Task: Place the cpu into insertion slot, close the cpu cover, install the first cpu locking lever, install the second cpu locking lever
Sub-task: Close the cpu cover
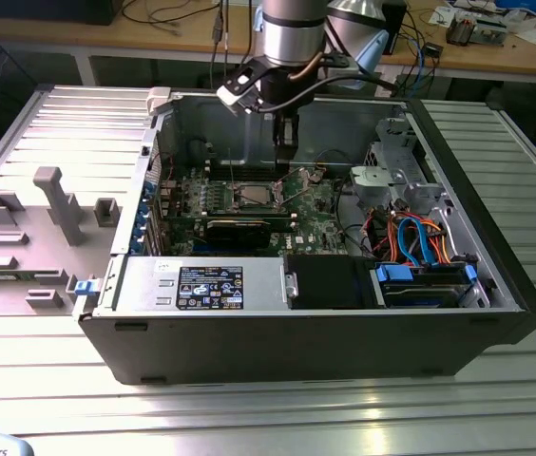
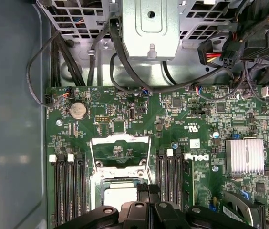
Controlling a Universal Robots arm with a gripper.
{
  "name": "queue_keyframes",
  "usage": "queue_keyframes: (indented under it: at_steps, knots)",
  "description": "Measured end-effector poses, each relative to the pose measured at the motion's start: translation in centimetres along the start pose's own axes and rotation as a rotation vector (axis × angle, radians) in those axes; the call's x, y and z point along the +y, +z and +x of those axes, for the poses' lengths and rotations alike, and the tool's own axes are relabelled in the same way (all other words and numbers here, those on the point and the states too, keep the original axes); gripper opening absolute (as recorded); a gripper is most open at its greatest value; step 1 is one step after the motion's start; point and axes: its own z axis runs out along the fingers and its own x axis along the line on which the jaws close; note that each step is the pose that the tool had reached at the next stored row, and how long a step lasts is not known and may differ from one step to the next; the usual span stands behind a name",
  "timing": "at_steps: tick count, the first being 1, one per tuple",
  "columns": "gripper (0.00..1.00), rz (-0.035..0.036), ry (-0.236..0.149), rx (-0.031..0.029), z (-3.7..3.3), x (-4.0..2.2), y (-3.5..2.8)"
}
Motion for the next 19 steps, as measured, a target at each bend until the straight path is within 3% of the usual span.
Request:
queue_keyframes:
  at_steps: [8, 19]
  knots:
    - [0.11, 0.0000, 0.000, 0.0001, 0.05, 0.80, 0.27]
    - [0.11, 0.0000, 0.000, 0.0000, 0.05, 0.84, 0.29]
